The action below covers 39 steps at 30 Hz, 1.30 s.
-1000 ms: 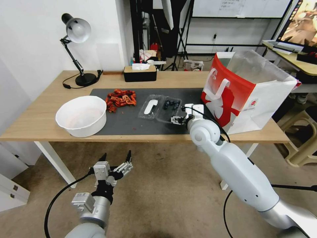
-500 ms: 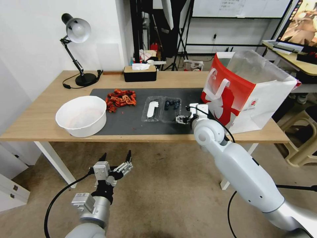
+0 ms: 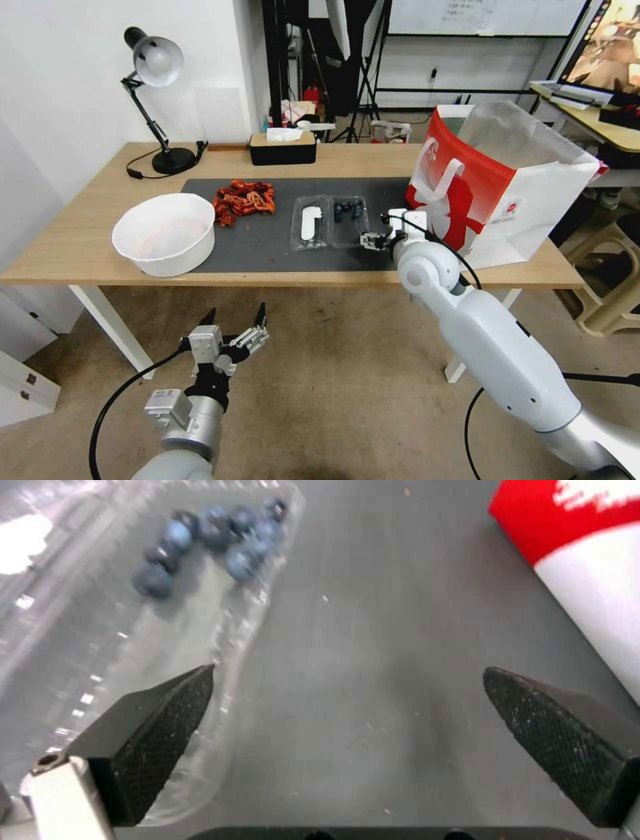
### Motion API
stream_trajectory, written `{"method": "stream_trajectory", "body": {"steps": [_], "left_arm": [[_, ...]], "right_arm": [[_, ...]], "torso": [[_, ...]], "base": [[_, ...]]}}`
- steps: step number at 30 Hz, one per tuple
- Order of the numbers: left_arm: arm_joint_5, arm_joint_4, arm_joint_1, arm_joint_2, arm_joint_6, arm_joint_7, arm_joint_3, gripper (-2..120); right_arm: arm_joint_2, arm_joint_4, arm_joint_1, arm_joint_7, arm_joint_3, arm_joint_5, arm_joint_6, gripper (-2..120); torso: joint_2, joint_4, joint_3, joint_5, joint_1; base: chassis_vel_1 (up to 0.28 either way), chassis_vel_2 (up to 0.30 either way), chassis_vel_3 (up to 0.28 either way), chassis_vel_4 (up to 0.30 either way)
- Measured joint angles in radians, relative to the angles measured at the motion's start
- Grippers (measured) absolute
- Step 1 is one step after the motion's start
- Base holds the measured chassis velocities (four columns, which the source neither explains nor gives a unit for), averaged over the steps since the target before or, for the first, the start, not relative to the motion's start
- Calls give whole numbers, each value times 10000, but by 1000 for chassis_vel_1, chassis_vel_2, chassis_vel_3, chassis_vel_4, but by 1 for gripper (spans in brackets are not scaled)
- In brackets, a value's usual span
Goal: Close the takeout container lid, then place the container into the takeout bag.
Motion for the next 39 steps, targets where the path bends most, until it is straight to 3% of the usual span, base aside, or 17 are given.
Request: {"method": "stream_trajectory", "body": {"steps": [6,9,10,12,13,17,22,23,24,28,32,35,39], "left_arm": [[-35,0,15,-17,-68,32,17,100],[-44,-20,19,-29,-76,53,23,100],[-44,-20,19,-29,-76,53,23,100],[-67,-24,13,-18,-116,76,19,100],[-67,-24,13,-18,-116,76,19,100],[-122,-17,-25,25,-146,102,41,100],[-147,3,-60,39,-146,114,93,100],[-166,33,-86,53,-147,121,132,100],[-190,46,-99,64,-147,124,162,100],[-232,66,-129,116,-147,129,191,100],[-312,64,-155,192,-144,132,208,100],[-496,51,-205,319,-107,134,234,100],[-576,51,-251,354,-85,131,285,100]], "right_arm": [[-182,538,-328,-1267,251,-1209,837,100],[-462,1004,-924,-2442,556,-2485,2048,100],[-462,1004,-924,-2442,556,-2485,2048,100],[-747,1481,-1986,-3918,1124,-3514,3619,100],[-747,1481,-1986,-3918,1124,-3514,3619,100],[-1015,2089,-3703,-5620,2159,-4375,5533,100],[-1058,2409,-4631,-6210,2763,-4664,6370,100],[-1048,2637,-5424,-6510,3168,-4885,7080,100],[-990,2807,-5946,-6671,3422,-5118,7540,100],[-747,3016,-7014,-6828,3751,-5672,8285,100],[-183,3321,-8206,-6941,4264,-6215,8997,100],[649,3649,-9684,-7235,4680,-6623,9740,100],[1100,3741,-10468,-7369,4749,-6828,10099,100]], "torso": [[-2,2,0,-1,0],[-2,1,0,-1,0],[-2,1,0,-1,0],[-1,-1,-1,2,0],[-1,-1,-1,2,0],[-1,-2,-3,2,-1],[-1,2,-3,-1,0],[-1,-4,-3,4,-1],[-1,7,-3,-3,0],[0,-2,-2,6,0],[-1,-2,-1,0,-1],[0,-2,-1,2,-1],[0,-1,-2,-1,-2]], "base": [[0,0,0,0],[0,0,0,0],[0,0,0,0],[0,0,0,0],[0,0,0,0],[0,0,0,0],[0,0,0,0],[0,0,0,0],[0,0,0,0],[0,0,0,0],[0,0,0,0],[0,0,0,0],[0,0,0,0]]}}
